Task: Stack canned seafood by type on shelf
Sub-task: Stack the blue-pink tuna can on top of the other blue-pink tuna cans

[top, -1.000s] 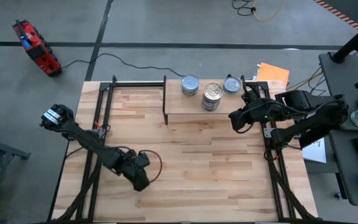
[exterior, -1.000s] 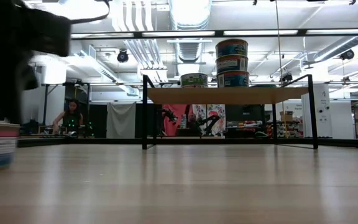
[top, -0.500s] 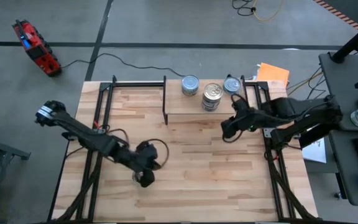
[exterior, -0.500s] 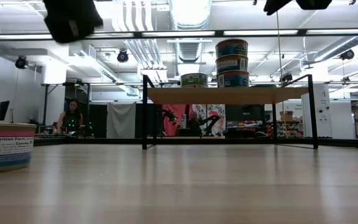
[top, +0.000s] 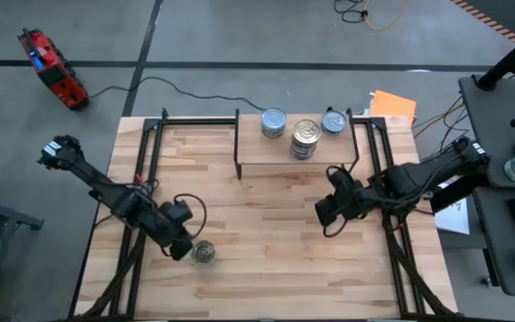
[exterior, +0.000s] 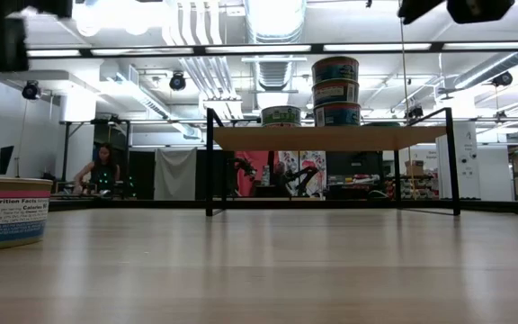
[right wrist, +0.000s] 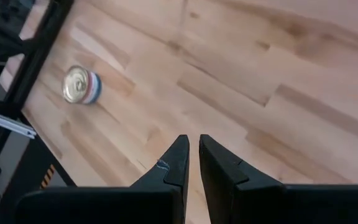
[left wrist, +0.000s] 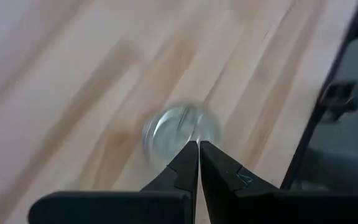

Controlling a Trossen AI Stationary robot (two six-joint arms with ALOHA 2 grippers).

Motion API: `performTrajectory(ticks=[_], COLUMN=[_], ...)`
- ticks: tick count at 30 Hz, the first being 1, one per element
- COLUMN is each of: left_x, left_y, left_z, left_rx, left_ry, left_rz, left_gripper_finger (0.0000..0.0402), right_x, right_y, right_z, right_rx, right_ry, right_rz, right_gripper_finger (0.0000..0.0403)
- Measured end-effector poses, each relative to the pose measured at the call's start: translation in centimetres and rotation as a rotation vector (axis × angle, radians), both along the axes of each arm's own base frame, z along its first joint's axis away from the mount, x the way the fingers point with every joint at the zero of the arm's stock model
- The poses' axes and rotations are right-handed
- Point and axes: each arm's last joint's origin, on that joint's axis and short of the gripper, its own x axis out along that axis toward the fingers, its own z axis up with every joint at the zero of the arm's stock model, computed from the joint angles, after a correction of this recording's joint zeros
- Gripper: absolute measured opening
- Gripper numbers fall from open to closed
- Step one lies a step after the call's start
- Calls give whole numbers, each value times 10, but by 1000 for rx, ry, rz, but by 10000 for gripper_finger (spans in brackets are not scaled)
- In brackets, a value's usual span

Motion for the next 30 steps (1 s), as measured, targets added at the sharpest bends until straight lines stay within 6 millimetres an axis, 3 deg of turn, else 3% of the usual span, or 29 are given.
performTrajectory(ticks=[6, 12, 24, 30], left_x=[-8, -3, 45, 69], left_y=[-6, -12, -44, -48], left_z=[-30, -63, -109, -129], left_rx=[-79, -61, -115, -122], left_ry=[270, 391, 251, 163], left_rz=[-47, -55, -137, -128], left_gripper_finger=[1, 1, 1, 1], right_x=[-4, -5, -4, 0], right_y=[8, 9, 9, 11], right_z=[-11, -12, -12, -13], right_rx=[25, 25, 31, 58], right_ry=[24, 28, 21, 0], right_rz=[-17, -18, -22, -46], right_gripper_finger=[28, 28, 28, 28])
